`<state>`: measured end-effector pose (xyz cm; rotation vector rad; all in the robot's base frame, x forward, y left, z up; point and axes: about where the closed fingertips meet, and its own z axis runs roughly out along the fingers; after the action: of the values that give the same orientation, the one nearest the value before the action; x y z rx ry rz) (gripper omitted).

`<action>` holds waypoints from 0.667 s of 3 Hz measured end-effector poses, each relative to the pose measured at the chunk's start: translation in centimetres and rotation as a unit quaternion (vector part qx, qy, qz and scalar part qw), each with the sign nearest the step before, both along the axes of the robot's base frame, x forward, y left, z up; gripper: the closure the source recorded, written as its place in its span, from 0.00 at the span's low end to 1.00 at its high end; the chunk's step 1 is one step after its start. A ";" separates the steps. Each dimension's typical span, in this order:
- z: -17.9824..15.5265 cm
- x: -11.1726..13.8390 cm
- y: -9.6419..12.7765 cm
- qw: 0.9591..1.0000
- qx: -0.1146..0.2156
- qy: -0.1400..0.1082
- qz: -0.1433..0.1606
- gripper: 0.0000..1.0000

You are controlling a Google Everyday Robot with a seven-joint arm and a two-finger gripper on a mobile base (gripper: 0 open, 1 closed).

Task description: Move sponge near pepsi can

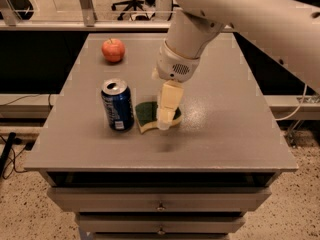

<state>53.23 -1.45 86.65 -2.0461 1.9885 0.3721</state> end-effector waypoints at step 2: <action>1.0 2.9 -4.0 0.999 0.033 -0.008 -0.042 0.00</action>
Offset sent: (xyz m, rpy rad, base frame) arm 0.0548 -0.0940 0.0717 0.2710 -0.0652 -0.1162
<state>56.13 -5.45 87.64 -1.9133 2.0181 0.3961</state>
